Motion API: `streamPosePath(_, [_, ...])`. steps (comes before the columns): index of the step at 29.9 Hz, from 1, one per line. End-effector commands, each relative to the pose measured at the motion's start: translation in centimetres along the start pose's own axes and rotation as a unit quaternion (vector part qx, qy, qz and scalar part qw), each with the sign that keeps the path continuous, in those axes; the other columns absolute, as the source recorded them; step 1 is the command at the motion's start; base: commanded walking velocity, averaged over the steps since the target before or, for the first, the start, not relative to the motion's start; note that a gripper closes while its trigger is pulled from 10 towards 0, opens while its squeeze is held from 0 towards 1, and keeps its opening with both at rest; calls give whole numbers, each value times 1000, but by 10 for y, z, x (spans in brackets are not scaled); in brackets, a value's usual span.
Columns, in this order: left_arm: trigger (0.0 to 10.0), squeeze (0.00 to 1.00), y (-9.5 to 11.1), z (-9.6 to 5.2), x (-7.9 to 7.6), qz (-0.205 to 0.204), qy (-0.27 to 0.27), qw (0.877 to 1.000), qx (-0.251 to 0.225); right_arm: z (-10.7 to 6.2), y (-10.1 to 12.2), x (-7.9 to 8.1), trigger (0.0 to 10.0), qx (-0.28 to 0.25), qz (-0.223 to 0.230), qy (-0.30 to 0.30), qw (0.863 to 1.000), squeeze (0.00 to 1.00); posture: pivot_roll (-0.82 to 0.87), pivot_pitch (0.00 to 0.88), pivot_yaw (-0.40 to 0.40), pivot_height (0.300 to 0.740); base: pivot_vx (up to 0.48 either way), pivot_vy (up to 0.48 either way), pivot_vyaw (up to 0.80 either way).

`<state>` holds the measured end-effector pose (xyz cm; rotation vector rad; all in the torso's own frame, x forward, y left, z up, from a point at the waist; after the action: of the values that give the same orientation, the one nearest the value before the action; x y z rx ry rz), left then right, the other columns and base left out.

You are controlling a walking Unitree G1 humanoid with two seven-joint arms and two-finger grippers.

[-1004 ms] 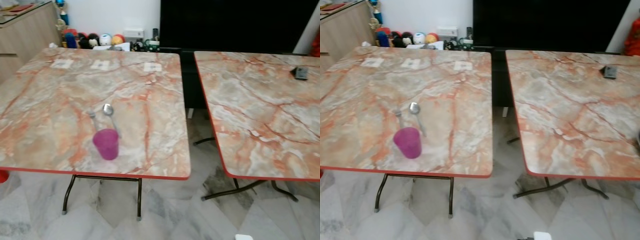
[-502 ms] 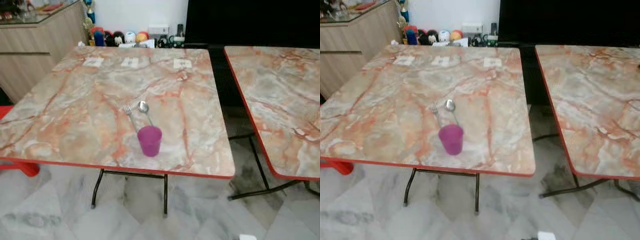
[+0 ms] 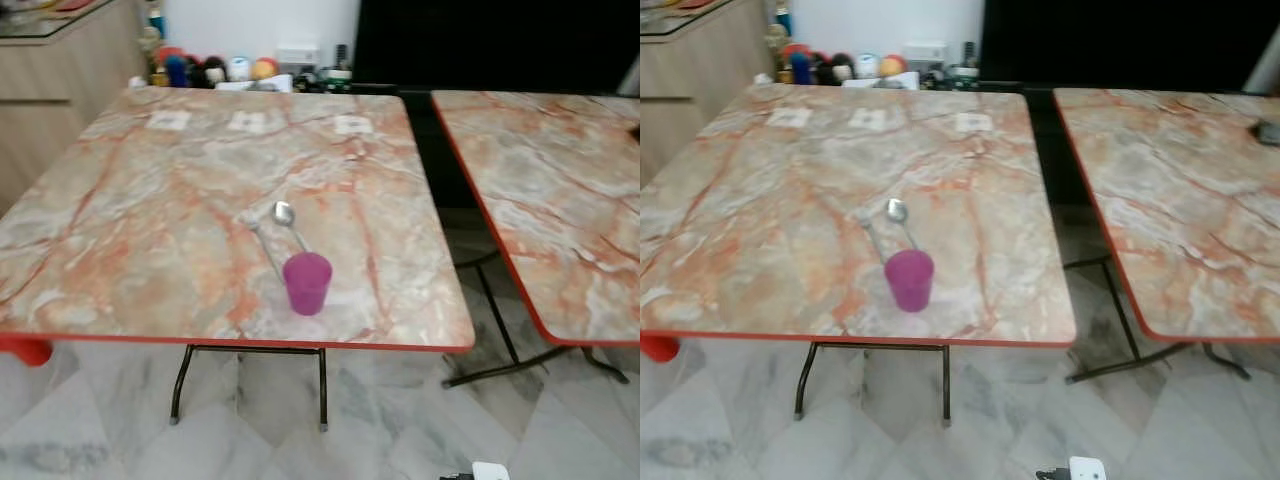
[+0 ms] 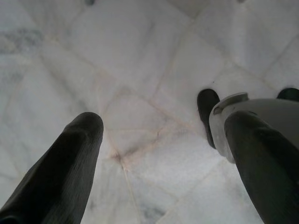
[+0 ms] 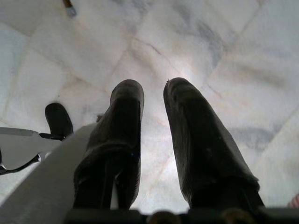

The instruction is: Setting the table

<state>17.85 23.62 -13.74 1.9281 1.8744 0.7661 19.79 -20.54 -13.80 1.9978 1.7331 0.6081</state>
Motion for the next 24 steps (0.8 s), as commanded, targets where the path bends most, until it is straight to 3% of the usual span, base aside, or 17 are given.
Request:
streamPosePath(1, [10000,0,-9,-2,1,-1,1,1000,12,-1,-8,-1,10000,10,2,-2,1000,0,30,98,-19,740,0,0,-756])
streamPosePath(6, [10000,0,-10,-3,1,0,1,1000,11,-2,-9,0,10000,10,1,0,1000,0,32,100,-17,740,0,0,-739])
streamPosePath(13, [10000,0,-11,-3,2,0,1,1000,10,-1,-9,4,10000,8,-3,6,1000,0,38,104,-15,740,0,0,0])
streamPosePath(20, [10000,0,-10,-3,1,-5,-5,1000,5,-1,-10,5,10000,9,-3,6,1000,0,37,106,-14,740,0,0,-685])
streamPosePath(24, [10000,0,-9,-3,0,-2,-7,1000,3,-1,-9,5,10000,7,-3,6,1000,0,39,106,-14,740,0,0,0])
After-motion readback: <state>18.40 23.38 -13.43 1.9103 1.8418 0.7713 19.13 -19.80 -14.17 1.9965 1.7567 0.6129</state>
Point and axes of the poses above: a point about 5 cm out from each wrist's last joint towards the gripper, its own z axis pointing out of the wrist towards the gripper, its own y axis along the axis of the wrist's last joint, x = y × z, the point moved 6 cm from there along z, pointing out of the wrist towards the gripper, and after that the axes turned 1 degree about z, right-handed, at the moved point
